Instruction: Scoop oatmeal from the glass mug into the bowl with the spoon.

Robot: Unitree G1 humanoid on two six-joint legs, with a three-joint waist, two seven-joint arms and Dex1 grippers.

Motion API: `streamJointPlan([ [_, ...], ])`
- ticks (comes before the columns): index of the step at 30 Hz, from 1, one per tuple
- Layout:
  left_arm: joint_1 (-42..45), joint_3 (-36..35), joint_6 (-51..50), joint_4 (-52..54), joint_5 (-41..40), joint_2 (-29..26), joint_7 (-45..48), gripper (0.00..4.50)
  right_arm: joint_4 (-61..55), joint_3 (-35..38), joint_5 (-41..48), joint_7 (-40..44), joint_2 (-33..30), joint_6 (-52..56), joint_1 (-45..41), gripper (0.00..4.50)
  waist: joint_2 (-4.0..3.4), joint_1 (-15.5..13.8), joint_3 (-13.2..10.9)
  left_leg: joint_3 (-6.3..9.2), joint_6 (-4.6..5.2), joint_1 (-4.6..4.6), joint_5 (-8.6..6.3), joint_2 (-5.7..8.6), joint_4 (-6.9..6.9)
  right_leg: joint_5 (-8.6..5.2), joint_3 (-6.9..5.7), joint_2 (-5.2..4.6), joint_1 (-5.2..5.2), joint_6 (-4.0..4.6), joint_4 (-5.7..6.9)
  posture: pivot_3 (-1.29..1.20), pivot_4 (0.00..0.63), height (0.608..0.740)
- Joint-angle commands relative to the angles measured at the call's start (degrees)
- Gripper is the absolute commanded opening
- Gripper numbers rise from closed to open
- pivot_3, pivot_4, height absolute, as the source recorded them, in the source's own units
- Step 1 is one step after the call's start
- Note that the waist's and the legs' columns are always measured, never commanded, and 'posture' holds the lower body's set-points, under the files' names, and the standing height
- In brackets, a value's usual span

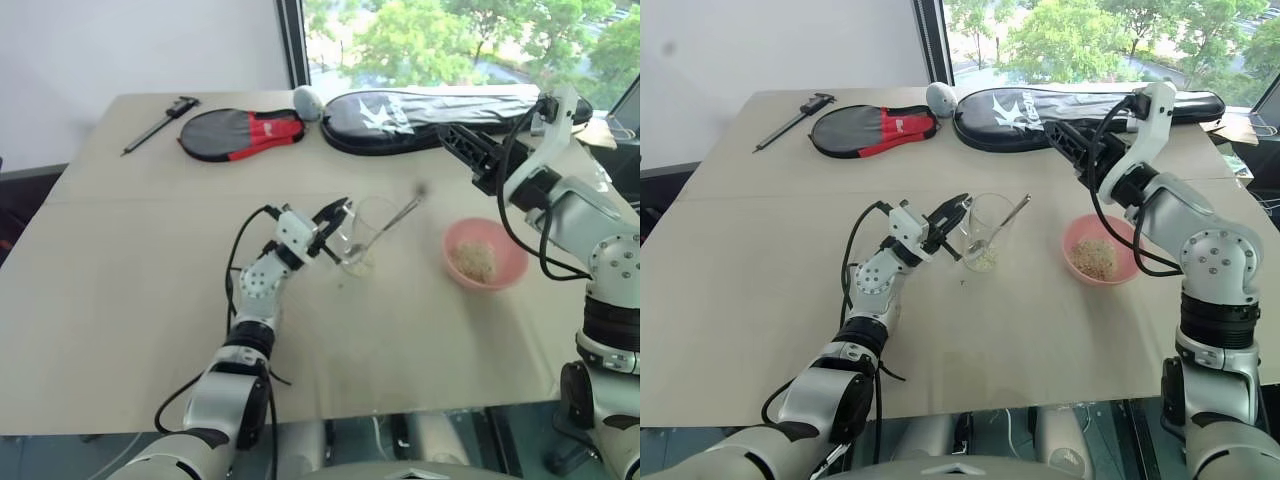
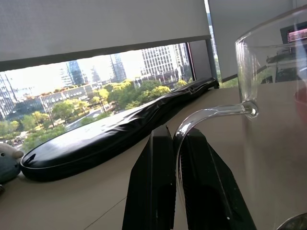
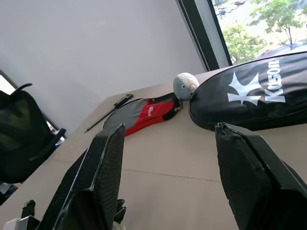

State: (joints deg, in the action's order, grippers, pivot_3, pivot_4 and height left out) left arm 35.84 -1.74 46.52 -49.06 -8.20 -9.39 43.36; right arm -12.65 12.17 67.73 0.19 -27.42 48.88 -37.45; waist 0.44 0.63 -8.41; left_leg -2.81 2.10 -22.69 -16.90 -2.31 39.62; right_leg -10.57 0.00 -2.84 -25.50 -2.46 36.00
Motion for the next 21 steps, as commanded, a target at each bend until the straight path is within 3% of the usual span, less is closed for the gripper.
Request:
streamJointPlan([
  [1, -0.4, 0.2, 0.0, -1.2, -0.2, 0.0, 0.3, 1.04, -1.9, 2.2, -0.2, 1.1, -0.3, -0.5, -0.9, 3.05, 0.0, 0.0, 0.0, 0.0, 0.0, 0.0, 0.0, 0.0, 0.0, 0.0, 0.0, 0.0, 0.0, 0.0, 0.0, 0.0, 0.15, 0.74],
  [6, -0.3, 0.2, 0.0, -1.6, -0.3, 0.1, 0.7, 3.34, -2.0, 2.4, -0.2, 1.3, -0.3, -0.3, -0.8, 3.05, 0.0, 0.0, 0.0, 0.0, 0.0, 0.01, 0.0, 0.0, 0.0, 0.0, 0.0, 0.0, 0.0, 0.0, 0.0, 0.0, 0.15, 0.74],
  [7, -0.4, 0.2, 0.0, -1.6, -0.3, 0.1, 0.7, 3.34, -2.1, 2.4, -0.1, 1.3, -0.2, -0.3, -0.7, 3.05, 0.0, 0.0, 0.0, 0.0, 0.0, 0.01, 0.0, 0.0, 0.0, 0.0, 0.0, 0.0, 0.0, 0.0, 0.0, 0.0, 0.15, 0.74],
  [8, -0.4, 0.1, 0.1, -1.6, -0.3, 0.1, 0.6, 4.02, -2.1, 2.4, -0.1, 1.2, -0.2, -0.3, -0.7, 3.05, 0.0, 0.0, 0.0, 0.0, 0.0, 0.01, 0.0, 0.0, 0.0, 0.0, 0.0, 0.0, 0.0, 0.0, 0.0, 0.0, 0.15, 0.74],
  [10, -0.5, 0.1, 0.1, -1.5, -0.1, 0.1, 0.4, 4.47, -2.1, 2.5, -0.1, 1.3, -0.2, -0.3, -0.6, 3.05, -0.01, 0.0, 0.0, 0.0, 0.0, 0.01, 0.0, 0.0, 0.0, 0.0, 0.0, 0.0, 0.0, 0.0, 0.0, 0.0, 0.15, 0.74],
  [21, -2.0, 0.4, 0.2, -1.3, 0.7, -0.8, -0.4, 4.47, -1.9, 2.7, -0.1, 1.4, -0.2, -0.2, -0.6, 3.05, -0.06, 0.1, 0.0, -0.01, 0.0, 0.05, 0.0, 0.0, -0.05, 0.0, 0.01, 0.0, 0.0, 0.0, 0.0, 0.0, 0.15, 0.74],
])
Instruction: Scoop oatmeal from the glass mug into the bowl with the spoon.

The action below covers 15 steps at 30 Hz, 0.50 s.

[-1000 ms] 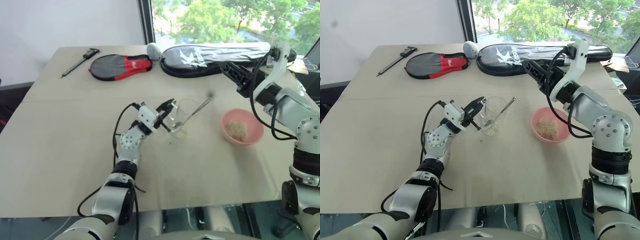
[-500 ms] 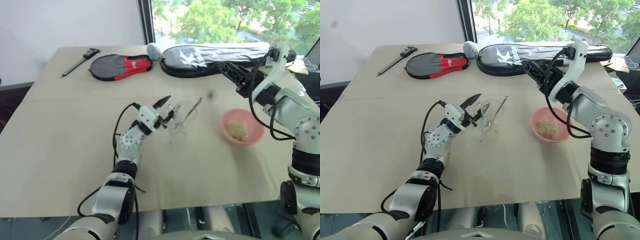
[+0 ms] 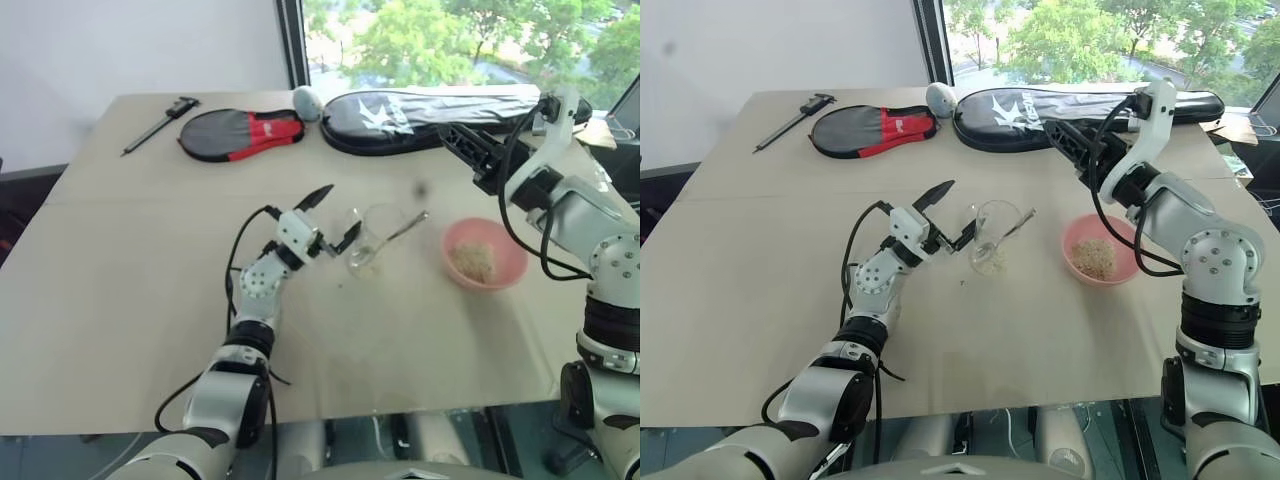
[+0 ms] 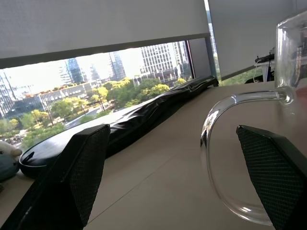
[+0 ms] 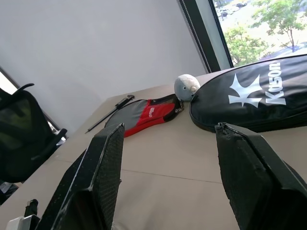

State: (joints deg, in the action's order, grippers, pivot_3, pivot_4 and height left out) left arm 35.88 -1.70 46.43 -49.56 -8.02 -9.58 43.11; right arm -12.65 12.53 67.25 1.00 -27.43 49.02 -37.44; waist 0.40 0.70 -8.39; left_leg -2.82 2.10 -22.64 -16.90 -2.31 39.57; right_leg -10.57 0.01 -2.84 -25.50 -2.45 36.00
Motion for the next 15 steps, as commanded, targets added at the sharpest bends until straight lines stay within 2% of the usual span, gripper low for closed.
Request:
streamJointPlan([
  [1, -2.2, 0.5, 0.3, -0.8, 0.7, -0.6, -0.2, 4.47, -1.9, 2.4, 0.4, 0.6, -0.2, -0.3, -0.6, 3.05, -0.03, 0.1, 0.0, 0.0, 0.0, 0.01, 0.0, 0.0, -0.02, 0.0, 0.0, 0.0, 0.0, 0.0, 0.0, 0.0, 0.15, 0.74],
  [15, -6.5, 1.2, -1.4, 2.2, 0.6, -1.7, 0.8, 4.47, -2.3, 2.8, -0.3, 0.6, 0.3, 0.0, -0.2, 3.05, -0.59, 0.3, 0.4, -0.05, 0.0, 0.09, 0.0, 0.0, -0.16, -0.01, 0.07, 0.02, 0.0, 0.0, -0.06, 0.0, 0.15, 0.74],
])
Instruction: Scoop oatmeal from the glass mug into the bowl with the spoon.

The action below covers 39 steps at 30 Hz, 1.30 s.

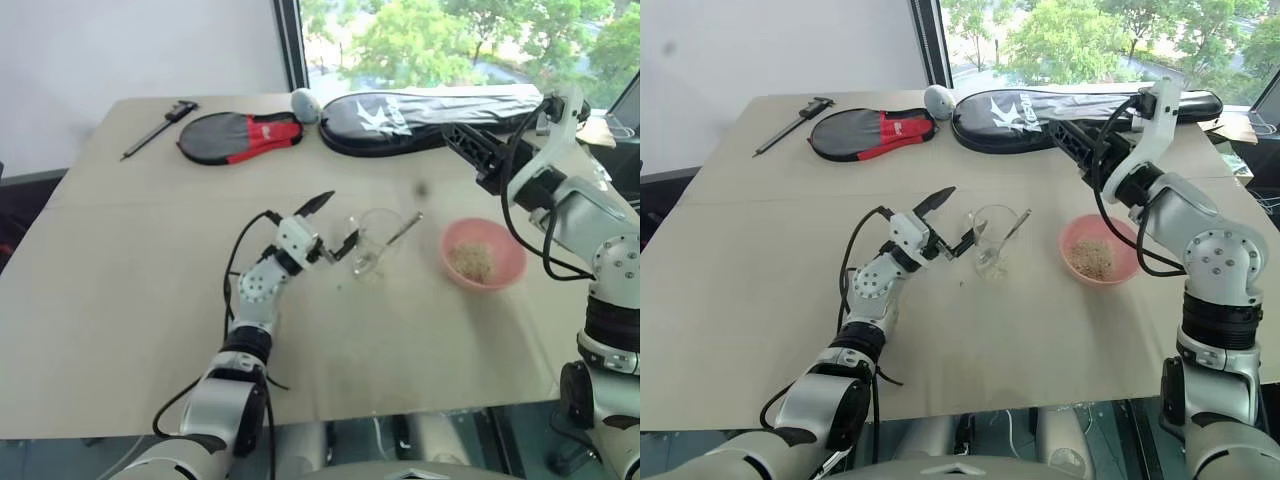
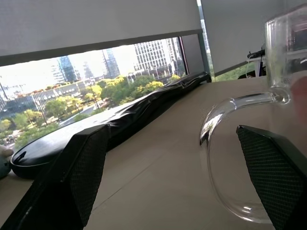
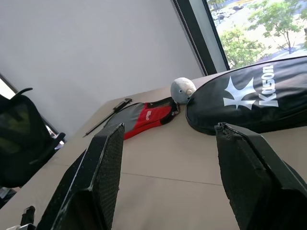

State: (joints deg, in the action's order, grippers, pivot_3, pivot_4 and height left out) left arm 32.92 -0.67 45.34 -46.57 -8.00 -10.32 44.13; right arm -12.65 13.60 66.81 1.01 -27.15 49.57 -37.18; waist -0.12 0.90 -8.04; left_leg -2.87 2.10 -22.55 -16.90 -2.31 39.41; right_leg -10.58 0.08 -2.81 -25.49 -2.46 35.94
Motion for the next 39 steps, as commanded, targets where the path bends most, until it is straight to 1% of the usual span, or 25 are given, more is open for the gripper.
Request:
streamJointPlan([
  [1, -3.9, 0.1, -0.5, -0.5, 0.5, -1.2, -0.3, 4.47, -2.2, 1.7, 0.2, 0.6, 0.1, -0.5, -0.5, 3.05, -0.1, 0.1, 0.1, -0.01, 0.0, 0.03, 0.0, 0.0, -0.03, 0.0, 0.03, 0.02, 0.0, 0.0, 0.01, 0.0, 0.15, 0.74],
  [5, -5.1, 0.2, -1.2, 1.1, 0.2, -1.7, -0.5, 4.47, -2.2, 1.7, 0.0, 0.7, 0.4, -0.5, -0.4, 3.05, -0.16, 0.3, 0.1, -0.03, 0.0, 0.2, 0.0, -0.02, -0.09, -0.01, 0.11, 0.07, 0.07, 0.01, 0.03, 0.0, 0.15, 0.74],
  [9, -6.1, 0.2, -2.0, 2.7, -0.2, -2.1, -0.4, 4.47, -2.3, 1.7, -0.1, 0.7, 0.7, -0.5, -0.3, 3.05, -0.16, 0.4, 0.1, -0.03, 0.01, 0.67, -0.01, -0.02, -0.27, -0.02, 0.31, 0.09, 0.4, 0.0, -0.01, 0.0, 0.15, 0.74],
  [17, -9.0, -0.2, -3.7, 6.4, -1.2, -3.9, 0.1, 4.47, -2.7, 2.0, 0.0, 0.8, 0.8, -0.5, 0.4, 3.05, -0.16, 1.5, 0.1, -0.04, 0.01, 0.76, -0.01, -0.04, -0.28, -0.02, 0.45, 0.13, 0.43, 0.0, 0.0, 0.0, 0.15, 0.74],
  [23, -12.3, -0.3, -5.8, 11.8, -2.7, -5.3, 0.7, 4.47, -2.9, 2.5, 0.0, 1.4, 0.4, -0.5, 1.3, 3.05, -0.16, 1.6, 0.1, -0.05, 0.02, 0.79, -0.02, -0.07, -0.32, -0.03, 0.49, 0.16, 0.43, -0.01, 0.0, 0.0, 0.15, 0.74],
  [27, -16.2, -1.7, -9.6, 20.3, -5.4, -6.1, -0.8, 4.47, -3.1, 3.1, -0.2, 1.9, -0.2, -0.7, 1.9, 3.05, -0.14, 1.6, 0.1, -0.07, 0.02, 0.76, -0.02, -0.07, -0.32, -0.03, 0.54, 0.15, 0.39, -0.01, -0.01, 0.0, 0.15, 0.74],
  [30, -22.8, -2.3, -13.8, 30.3, -6.7, -7.9, -1.8, 4.47, -3.1, 4.2, -0.2, 2.1, -1.2, -0.6, 2.6, 3.05, -0.06, 1.5, 0.0, -0.07, 0.03, 0.69, -0.03, -0.08, -0.32, -0.02, 0.54, 0.15, 0.32, -0.01, -0.04, 0.0, 0.15, 0.74],
  [35, -29.8, -3.1, -19.2, 40.2, -7.8, -9.4, -4.2, 4.47, -3.1, 5.6, -0.9, 3.1, -2.8, -0.7, 4.1, 3.05, 0.18, 0.9, -0.1, -0.07, 0.08, 0.58, -0.06, -0.07, -0.29, -0.03, 0.51, 0.09, 0.27, -0.01, -0.08, 0.0, 0.15, 0.74],
  [37, -33.0, -4.1, -21.0, 43.8, -8.2, -9.9, -5.6, 4.47, -3.6, 7.0, -2.3, 4.9, -4.6, -1.7, 6.3, 3.05, 0.28, 0.8, -0.2, -0.07, 0.1, 0.59, -0.08, -0.06, -0.29, -0.03, 0.5, 0.06, 0.28, -0.01, -0.08, 0.0, 0.15, 0.74],
  [39, -35.9, -5.2, -23.3, 47.3, -9.0, -10.1, -7.4, 4.47, -4.4, 10.3, -4.1, 7.5, -6.4, -4.6, 10.0, 3.05, 0.31, 0.3, -0.2, -0.08, 0.12, 0.58, -0.09, -0.05, -0.29, -0.03, 0.5, 0.04, 0.28, -0.01, -0.09, 0.0, 0.15, 0.74],
])
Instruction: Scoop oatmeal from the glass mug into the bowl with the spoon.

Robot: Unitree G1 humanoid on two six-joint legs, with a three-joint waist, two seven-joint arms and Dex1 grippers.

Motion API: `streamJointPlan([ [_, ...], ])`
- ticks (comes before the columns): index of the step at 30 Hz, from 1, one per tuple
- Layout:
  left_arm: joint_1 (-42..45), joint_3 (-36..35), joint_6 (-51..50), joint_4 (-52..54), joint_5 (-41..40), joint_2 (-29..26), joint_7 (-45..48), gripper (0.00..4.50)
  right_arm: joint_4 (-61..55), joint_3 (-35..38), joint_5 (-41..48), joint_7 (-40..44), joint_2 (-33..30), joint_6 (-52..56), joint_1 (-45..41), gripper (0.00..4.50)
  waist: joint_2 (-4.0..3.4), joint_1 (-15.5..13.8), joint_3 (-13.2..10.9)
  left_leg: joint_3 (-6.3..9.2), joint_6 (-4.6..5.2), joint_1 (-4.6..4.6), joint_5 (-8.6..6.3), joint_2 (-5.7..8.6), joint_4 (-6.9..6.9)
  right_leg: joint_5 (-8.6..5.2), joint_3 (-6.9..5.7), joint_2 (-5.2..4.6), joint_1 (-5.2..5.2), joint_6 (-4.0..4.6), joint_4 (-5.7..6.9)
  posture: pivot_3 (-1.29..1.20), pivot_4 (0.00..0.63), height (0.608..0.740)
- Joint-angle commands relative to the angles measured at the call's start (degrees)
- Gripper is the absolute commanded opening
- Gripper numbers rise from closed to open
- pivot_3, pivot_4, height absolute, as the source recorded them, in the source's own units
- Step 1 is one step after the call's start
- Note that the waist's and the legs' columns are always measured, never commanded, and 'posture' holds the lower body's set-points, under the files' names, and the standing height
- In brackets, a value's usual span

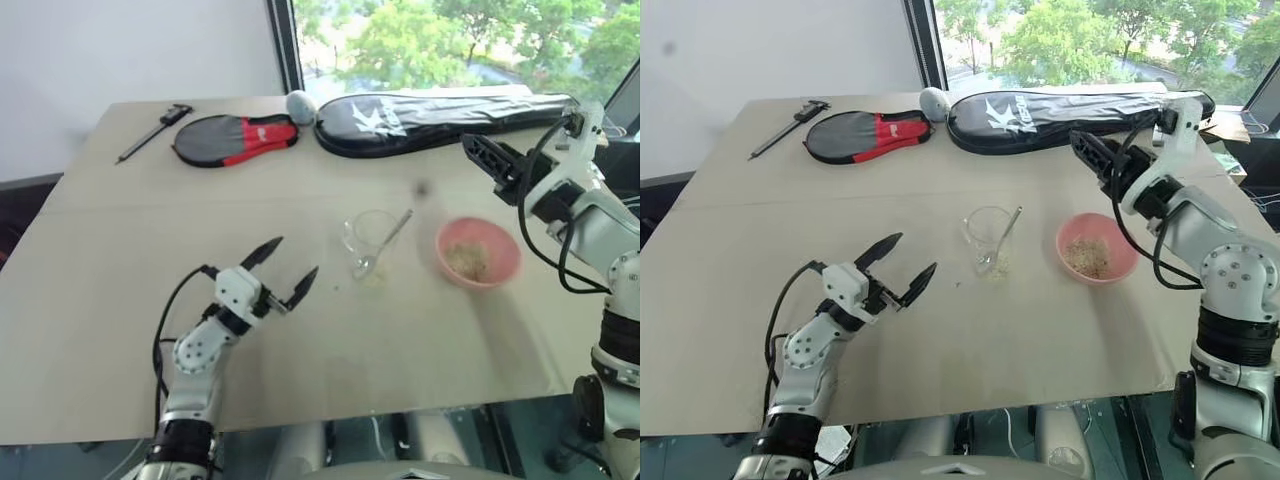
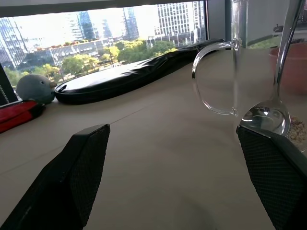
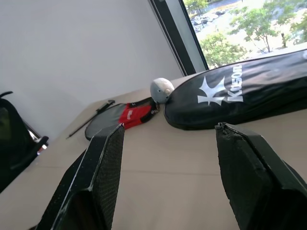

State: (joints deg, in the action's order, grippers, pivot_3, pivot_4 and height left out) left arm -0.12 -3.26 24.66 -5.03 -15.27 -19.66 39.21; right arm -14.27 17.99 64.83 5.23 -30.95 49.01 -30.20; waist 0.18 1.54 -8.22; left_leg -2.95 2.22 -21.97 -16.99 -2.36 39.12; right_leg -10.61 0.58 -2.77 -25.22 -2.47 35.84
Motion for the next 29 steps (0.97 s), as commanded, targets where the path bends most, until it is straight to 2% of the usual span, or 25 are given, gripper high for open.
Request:
streamJointPlan([
  [1, -3.8, -3.1, -3.9, 7.3, -2.3, -0.6, -3.2, 4.47, -3.0, 7.4, -3.1, 4.5, -3.4, -5.2, 4.9, 3.05, 0.02, -0.5, 0.0, 0.0, 0.03, -0.02, -0.03, 0.0, 0.0, 0.0, -0.01, 0.0, -0.01, -0.01, -0.03, 0.0, 0.15, 0.74],
  [7, -8.1, -6.2, -12.1, 15.8, -7.2, 0.1, -7.9, 4.47, -1.1, 15.8, -10.4, 14.3, -8.8, -12.4, 18.1, 3.05, 0.14, -1.0, -0.1, -0.07, 0.05, 0.02, -0.04, 0.02, 0.01, -0.03, 0.04, 0.0, 0.01, -0.03, -0.06, 0.0, 0.15, 0.74],
  [10, -10.2, -7.2, -15.7, 18.3, -8.3, -0.1, -9.3, 4.47, -0.3, 17.8, -15.3, 22.6, -10.9, -16.7, 27.2, 3.05, 0.23, -0.9, -0.1, -0.06, 0.06, 0.06, -0.04, 0.02, 0.02, -0.26, 0.04, 0.02, 0.04, -0.02, -0.05, 0.0, 0.15, 0.74],
  [14, -13.7, -7.8, -22.3, 20.4, -4.5, -1.3, -13.6, 4.47, 1.2, 18.0, -21.4, 34.3, -10.8, -24.0, 40.4, 3.05, 0.34, -0.6, -0.2, -0.19, 0.06, 0.17, -0.04, 0.0, 0.02, -0.31, 0.2, 0.06, 0.06, -0.04, -0.04, 0.0, 0.15, 0.74],
  [19, -19.0, -5.7, -28.9, 26.3, -3.0, -2.0, -14.8, 4.47, 1.7, 13.9, -27.6, 43.4, -7.7, -32.7, 50.4, 3.05, 0.64, -0.7, -0.4, -0.23, 0.05, 0.22, -0.04, -0.05, 0.02, -0.33, 0.23, 0.07, 0.06, -0.03, -0.03, 0.0, 0.15, 0.74],
  [24, -22.3, -4.2, -28.7, 29.9, -0.1, -1.8, -14.8, 4.47, 1.1, 9.3, -31.7, 47.6, -5.4, -38.1, 54.1, 3.05, 0.75, -0.8, -0.4, -0.35, 0.05, 0.24, -0.05, -0.05, 0.07, -0.32, 0.33, 0.03, 0.0, -0.03, -0.03, 0.0, 0.15, 0.74],
  [29, -23.4, -4.5, -29.6, 30.4, -0.5, -1.7, -14.2, 4.47, 2.6, 7.3, -32.9, 48.2, -4.5, -40.0, 52.2, 3.05, 0.77, -0.8, -0.4, -0.37, 0.04, 0.2, -0.05, -0.05, 0.06, -0.33, 0.32, 0.02, -0.06, -0.03, -0.02, 0.0, 0.15, 0.74],
])
